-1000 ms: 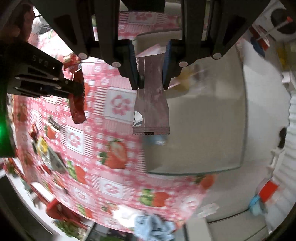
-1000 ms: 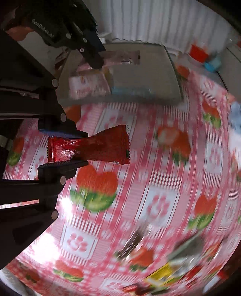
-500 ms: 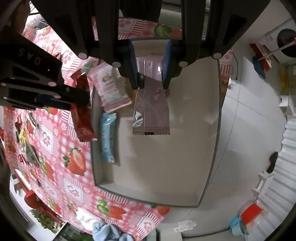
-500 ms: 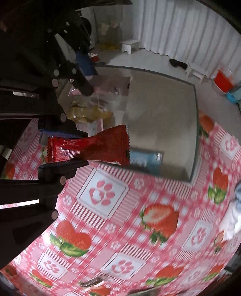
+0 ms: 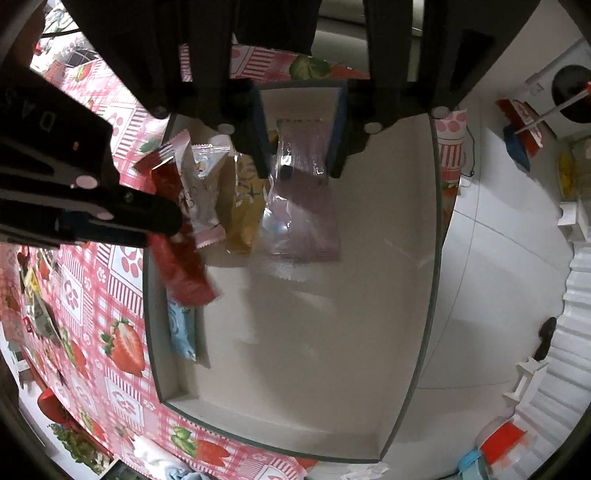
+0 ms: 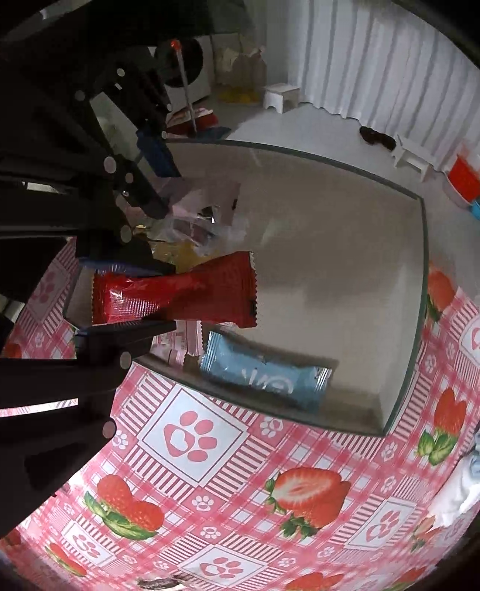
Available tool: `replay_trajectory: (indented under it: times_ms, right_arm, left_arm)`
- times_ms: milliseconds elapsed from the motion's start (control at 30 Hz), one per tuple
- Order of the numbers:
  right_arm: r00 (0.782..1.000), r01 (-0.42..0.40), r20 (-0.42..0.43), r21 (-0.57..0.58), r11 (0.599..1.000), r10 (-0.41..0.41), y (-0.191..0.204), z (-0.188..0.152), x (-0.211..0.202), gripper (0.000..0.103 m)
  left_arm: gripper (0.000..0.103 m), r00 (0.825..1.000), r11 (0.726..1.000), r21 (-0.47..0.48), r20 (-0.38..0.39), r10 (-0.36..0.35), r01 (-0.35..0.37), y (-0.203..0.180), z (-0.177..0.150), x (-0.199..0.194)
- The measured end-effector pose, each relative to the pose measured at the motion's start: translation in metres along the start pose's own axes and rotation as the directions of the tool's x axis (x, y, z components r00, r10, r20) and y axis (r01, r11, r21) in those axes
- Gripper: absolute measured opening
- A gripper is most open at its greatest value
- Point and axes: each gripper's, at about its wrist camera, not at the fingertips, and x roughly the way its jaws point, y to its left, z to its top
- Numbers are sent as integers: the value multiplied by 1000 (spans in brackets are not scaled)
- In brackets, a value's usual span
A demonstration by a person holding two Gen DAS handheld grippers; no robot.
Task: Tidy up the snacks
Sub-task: 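Carry both snacks into the white tray and open both tools, then withdraw both tools from the tray back over the tablecloth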
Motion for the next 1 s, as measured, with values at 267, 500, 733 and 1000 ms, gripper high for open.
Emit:
replay_trajectory:
  times_ms: [267,500,733,1000]
  right_arm:
    - [999,47,11,-20,999,-47,12,1,-4,25]
    - [995,71,69,-11,997,-70,0,-4,-25,93]
    - [995,80,65,13,997,-81,-17,-10,-34,93]
    - [991,93,96,39,995,-96,-29,-13,-47,93]
  left_arm:
    - [75,999,1000,16,46,18,-18,-7,-3,-10]
    - [78,998,1000,14,55,22,-23,-11,-2,-15]
    - [78,998,999,27,55,27,-29,-17,1,-16]
    - [78,998,998,54,65,24,-28,-32,5,-20]
